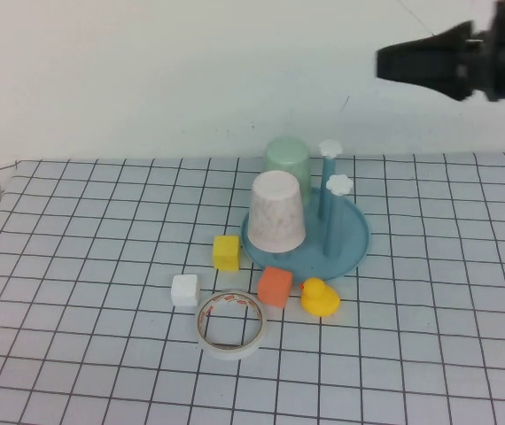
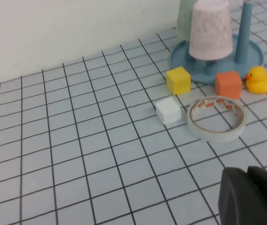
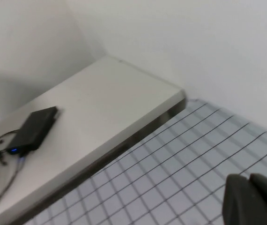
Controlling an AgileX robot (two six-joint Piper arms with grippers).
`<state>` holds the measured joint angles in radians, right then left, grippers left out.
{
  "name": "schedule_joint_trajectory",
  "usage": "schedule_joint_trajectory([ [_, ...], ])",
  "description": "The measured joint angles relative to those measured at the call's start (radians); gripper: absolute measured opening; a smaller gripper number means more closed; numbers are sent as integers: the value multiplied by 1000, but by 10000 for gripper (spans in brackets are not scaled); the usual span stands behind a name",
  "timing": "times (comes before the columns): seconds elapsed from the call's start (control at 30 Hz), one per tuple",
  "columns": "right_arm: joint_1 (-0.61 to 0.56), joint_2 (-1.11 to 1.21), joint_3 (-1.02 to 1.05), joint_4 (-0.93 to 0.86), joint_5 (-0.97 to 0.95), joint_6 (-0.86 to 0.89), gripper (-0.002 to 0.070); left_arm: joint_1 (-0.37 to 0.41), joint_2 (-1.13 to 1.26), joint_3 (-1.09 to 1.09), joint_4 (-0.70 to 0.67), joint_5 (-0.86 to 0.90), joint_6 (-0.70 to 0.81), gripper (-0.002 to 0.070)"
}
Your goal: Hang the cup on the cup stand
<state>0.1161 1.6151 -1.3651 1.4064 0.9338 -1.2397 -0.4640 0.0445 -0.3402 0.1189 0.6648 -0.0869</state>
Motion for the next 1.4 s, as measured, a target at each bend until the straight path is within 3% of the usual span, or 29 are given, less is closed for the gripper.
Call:
schedule_joint_trajectory([
  [0.43,0,-943,610,3,-492,-154,13,0,-12,45,2,-54,-26,-1],
  [0.77,0,-1577,823,-26,-668,-137,13,0,-12,45,0,-54,-27,-1],
  [1.4,0,-1634,987,-118,-741,-123,13,0,-12,47,0,-54,-28,-1],
])
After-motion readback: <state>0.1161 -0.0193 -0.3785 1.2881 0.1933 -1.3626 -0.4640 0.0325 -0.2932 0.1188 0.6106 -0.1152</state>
